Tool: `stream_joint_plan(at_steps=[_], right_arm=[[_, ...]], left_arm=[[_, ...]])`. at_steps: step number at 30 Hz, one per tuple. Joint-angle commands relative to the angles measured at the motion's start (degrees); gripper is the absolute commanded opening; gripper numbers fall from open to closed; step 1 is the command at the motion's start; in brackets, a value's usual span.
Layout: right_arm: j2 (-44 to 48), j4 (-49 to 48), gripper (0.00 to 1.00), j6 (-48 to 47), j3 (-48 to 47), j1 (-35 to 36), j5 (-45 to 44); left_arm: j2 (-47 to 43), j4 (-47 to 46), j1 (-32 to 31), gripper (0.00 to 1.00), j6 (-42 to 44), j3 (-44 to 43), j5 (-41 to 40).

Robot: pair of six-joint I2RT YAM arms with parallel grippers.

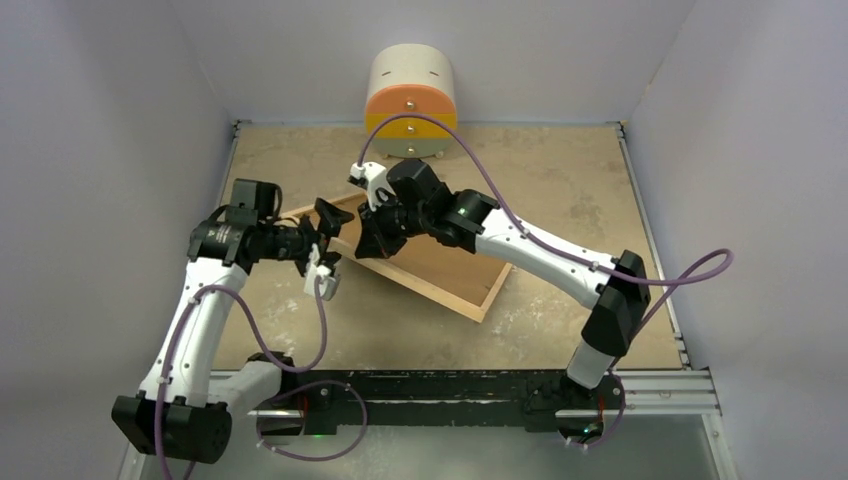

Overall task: Put the photo into the frame
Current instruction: Turn over the photo frame at the center of the board.

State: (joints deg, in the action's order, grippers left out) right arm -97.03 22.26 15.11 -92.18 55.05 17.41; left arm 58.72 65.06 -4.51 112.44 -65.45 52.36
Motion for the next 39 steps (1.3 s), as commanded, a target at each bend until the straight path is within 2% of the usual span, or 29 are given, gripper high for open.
stream_joint_plan(at_steps=[1, 8, 12, 14, 17, 18, 23, 25, 30, 39], right_arm=[[-0.44, -2.01, 0.0, 1.34, -6.46, -1.15, 4.01], [-0.52, -1.83, 0.0, 2.55, -7.7, -2.53, 4.01], [-0.7, 0.76, 0.0, 2.21, -9.22, -3.35, 3.39], [-0.47, 1.74, 0.0, 2.19, -9.38, -3.7, 2.53], [-0.39, 4.12, 0.0, 2.16, -10.52, -4.03, 0.17], [-0.55, 5.17, 0.06, 1.52, -11.17, -4.11, -0.73], [0.54, 11.3, 0.59, -6.4, -15.28, -4.25, -3.25], [1.35, 14.72, 0.7, -10.88, -16.81, -4.24, -5.75], [6.31, 19.09, 0.86, -19.91, -11.59, -3.06, -9.03], [11.68, 25.59, 0.88, -24.4, -3.47, 4.34, -18.98]], left_arm=[[3.12, -9.89, -5.21, 0.84, -2.69, -1.06, -8.56], [9.41, -5.74, -7.2, 0.6, -2.45, -6.0, -12.9], [10.31, -8.75, -8.07, 0.42, -5.63, -5.4, -14.35], [9.99, -11.02, -8.39, 0.29, -7.93, -4.78, -14.61], [9.99, -12.65, -8.75, 0.05, -11.07, -5.02, -14.38], [10.51, -12.06, -8.76, 0.0, -11.62, -5.83, -14.19], [13.33, -5.05, -8.76, 0.0, -11.55, -9.87, -13.07], [14.4, -1.79, -8.76, 0.0, -11.13, -11.62, -12.5], [16.05, 2.79, -8.76, 0.0, -12.22, -14.38, -11.64], [18.66, 6.35, -8.76, 0.0, -13.5, -17.31, -10.37]])
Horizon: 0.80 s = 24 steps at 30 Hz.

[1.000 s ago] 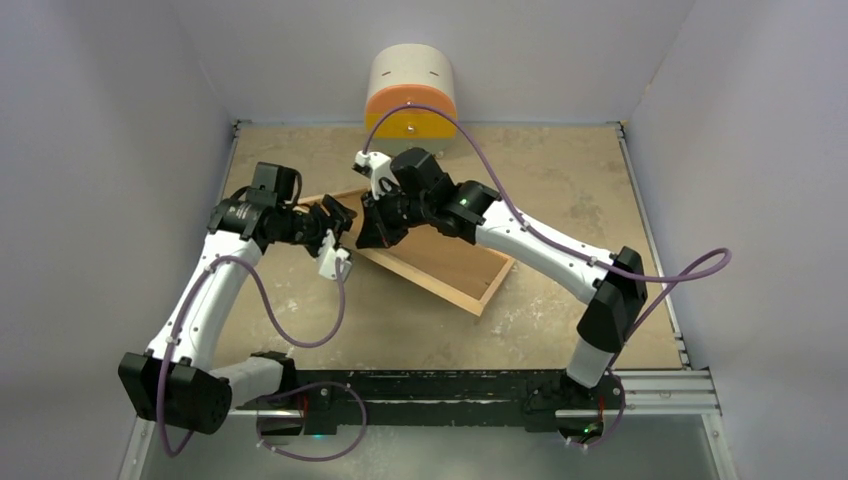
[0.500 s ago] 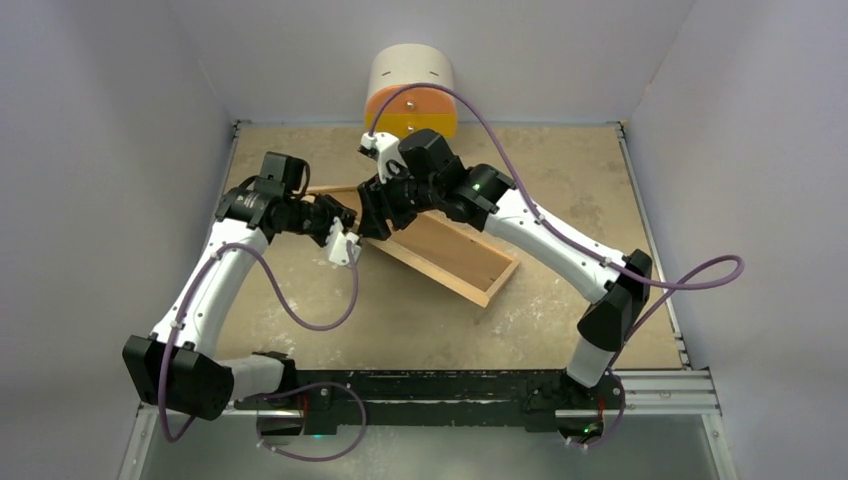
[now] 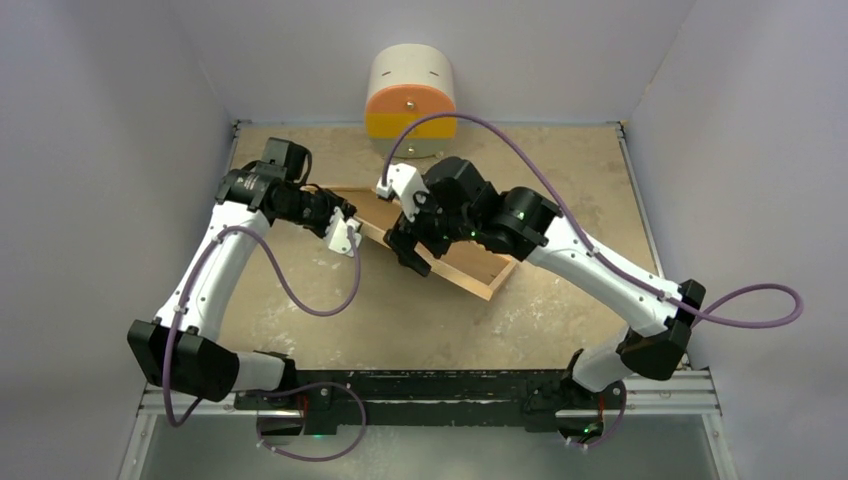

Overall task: Put the photo into the frame
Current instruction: Turn over the photo frame at the center of the board.

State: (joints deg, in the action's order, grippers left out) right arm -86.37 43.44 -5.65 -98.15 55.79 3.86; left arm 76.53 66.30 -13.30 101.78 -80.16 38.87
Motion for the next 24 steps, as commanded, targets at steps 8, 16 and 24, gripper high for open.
stream_joint_plan(at_steps=[8, 16, 24], right_arm=[[-3.11, 5.76, 0.84, -2.28, 3.38, 9.38, -17.65], [-2.23, 0.39, 0.59, 0.06, 5.32, 9.69, -26.57], [-4.71, 1.82, 0.27, 3.56, -2.07, 9.75, -23.06]], left_arm=[[1.95, 6.73, 0.03, 0.0, -3.75, -3.73, 3.14], [0.71, 6.27, 0.03, 0.04, -5.7, -3.29, 4.13], [-5.61, -3.4, 0.14, 0.84, -16.77, -1.91, 8.21]])
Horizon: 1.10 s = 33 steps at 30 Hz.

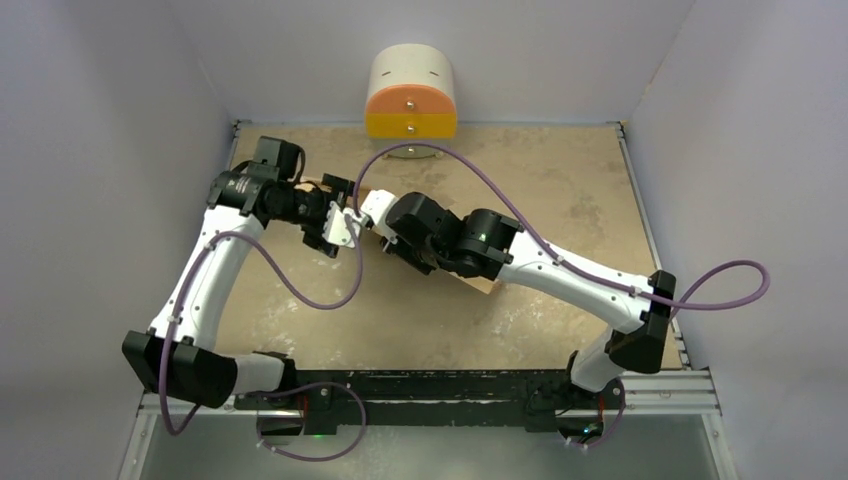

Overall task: Put the photo into the frame
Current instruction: Turn over the photo frame at the center of the board.

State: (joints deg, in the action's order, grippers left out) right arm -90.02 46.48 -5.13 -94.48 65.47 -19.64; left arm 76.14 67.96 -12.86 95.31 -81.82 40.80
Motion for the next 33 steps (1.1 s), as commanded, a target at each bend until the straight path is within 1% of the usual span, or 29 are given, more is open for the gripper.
stream_joint_plan(at_steps=[1, 4, 6, 7, 9, 12, 14, 16, 21, 25, 27, 31, 33], right_arm=[[-1.49, -0.77, 0.26, 3.29, -7.25, 0.01, 0.58], [-3.53, 1.64, 0.25, 4.65, -13.53, -0.17, 2.11], [-5.24, 2.98, 0.24, 6.83, -17.78, -0.86, 4.66], [-5.86, 3.55, 0.24, 8.24, -19.92, -1.51, 6.32], [-6.78, 4.27, 0.24, 10.97, -23.65, -3.42, 10.49], [-7.17, 4.88, 0.23, 15.61, -26.5, -7.9, 17.2], [-6.49, 4.43, 0.21, 18.56, -25.28, -11.56, 21.06], [-4.38, 2.81, 0.2, 20.78, -20.98, -13.97, 23.18], [3.49, -3.31, 0.19, 25.76, -4.77, -20.19, 26.34], [10.13, -7.35, 0.19, 28.97, 5.01, -26.67, 30.56], [13.19, -8.54, 0.2, 30.37, 9.28, -29.25, 31.89], [19.48, -10.27, 0.2, 33.48, 18.45, -32.64, 31.7], [23.27, -13.12, 0.2, 35.92, 24.5, -33.55, 30.95]], left_arm=[[-6.01, -7.96, -0.27, 0.85, -14.69, -0.17, 6.65], [-8.25, -16.92, 0.51, 0.87, -28.65, -0.3, 6.52], [-9.82, -23.28, 1.46, 0.88, -37.89, -0.5, 5.18], [-10.92, -27.13, 2.48, 0.89, -43.87, -0.76, 4.56], [-12.24, -31.86, 5.37, 0.9, -51.9, -1.11, 4.39], [-12.37, -33.84, 10.81, 0.91, -60.43, -2.75, 6.39], [-11.49, -33.09, 12.37, 0.92, -65.16, -4.34, 3.65], [-10.31, -30.39, 12.66, 0.92, -65.6, -6.22, 1.72], [-8.64, -26.44, 12.86, 0.93, -65.63, -7.27, -1.59], [-7.3, -23.39, 12.86, 0.94, -64.74, -7.49, -1.29], [-6.07, -21.76, 12.86, 0.95, -65.78, -8.13, -1.62], [-3.51, -17.56, 12.86, 0.96, -64.1, -8.42, -1.62], [-2.92, -16.59, 12.86, 0.96, -62.8, -7.68, -2.33]])
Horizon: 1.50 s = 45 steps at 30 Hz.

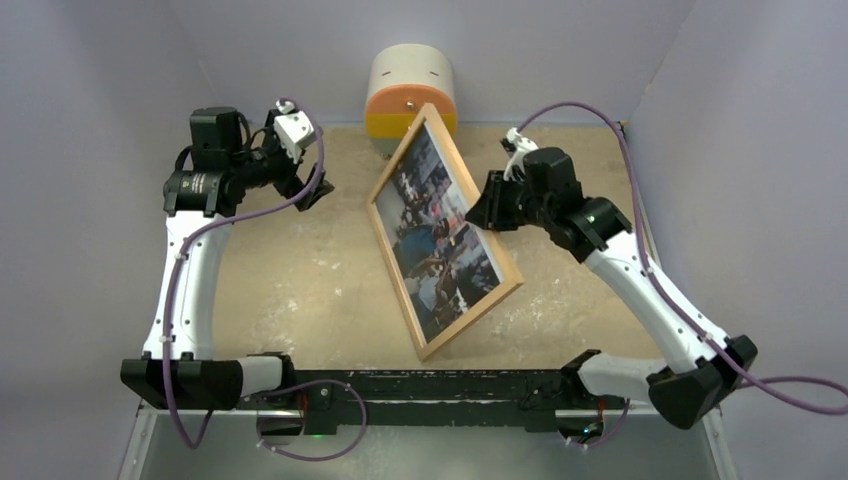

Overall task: Put the photo into the frame
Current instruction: Turn over the photo frame at the center of the board.

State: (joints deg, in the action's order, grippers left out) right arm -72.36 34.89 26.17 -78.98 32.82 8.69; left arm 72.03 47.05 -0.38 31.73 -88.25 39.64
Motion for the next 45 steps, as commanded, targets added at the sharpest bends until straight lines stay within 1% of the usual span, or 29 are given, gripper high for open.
stream_joint_plan(at_steps=[1, 5, 8, 13, 18, 21, 24, 28, 32, 38, 42, 44, 45], right_arm=[[8.04, -3.94, 0.2, 5.94, 12.14, -1.24, 2.4], [13.29, -12.56, 0.2, 10.52, 24.81, -2.44, 1.81], [14.9, -19.22, 0.21, 12.76, 32.97, -2.93, 2.21], [13.95, -22.69, 0.21, 14.24, 39.12, -4.15, -1.53], [15.82, -31.6, 0.23, 21.0, 49.76, -4.25, -5.59], [14.78, -36.26, 0.25, 23.57, 53.63, -4.25, -7.1], [13.61, -38.53, 0.34, 24.51, 55.8, -4.25, -8.58], [12.82, -41.36, 0.4, 23.28, 57.39, -4.25, -11.4], [9.37, -42.73, 0.48, 23.23, 57.21, -4.4, -13.65], [3.98, -50.42, 0.48, 30.03, 59.01, -4.43, -14.63], [0.18, -55.24, 0.49, 33.81, 59.21, -4.43, -15.1], [-2.13, -56.64, 0.55, 33.86, 58.13, -4.43, -15.07], [-3.32, -56.18, 0.65, 33.86, 57.05, -4.43, -15.1]], left_arm=[[1.37, 4.36, 0.38, 0.96, 1.07, -0.63, -1.89], [1.62, 3.56, 0.38, 0.97, 1.95, 2.58, -5.49], [1.48, 1.91, 1.87, 0.97, 2.07, 5.57, -8.5], [1.88, 0.5, 2.75, 0.98, 3.52, 9.88, -11.73], [2.07, -1.61, 4.27, 0.99, 3.56, 14.41, -10.6], [2.59, -3.2, 4.7, 0.99, 3.47, 16.45, -10.38], [3.55, -3.53, 5.31, 0.99, 3.47, 17.28, -10.11], [4.12, -4.79, 6.08, 1.0, 3.56, 18.5, -9.92], [4.87, -7.1, 6.33, 1.0, 3.22, 20.28, -10.48], [6.87, -9.31, 6.86, 1.0, 1.74, 22.16, -9.86], [7.26, -9.67, 7.49, 1.0, 2.55, 23.56, -9.36], [7.27, -10.46, 7.82, 1.0, 2.63, 24.9, -9.21], [7.4, -10.75, 7.92, 1.0, 2.62, 25.69, -9.08]])
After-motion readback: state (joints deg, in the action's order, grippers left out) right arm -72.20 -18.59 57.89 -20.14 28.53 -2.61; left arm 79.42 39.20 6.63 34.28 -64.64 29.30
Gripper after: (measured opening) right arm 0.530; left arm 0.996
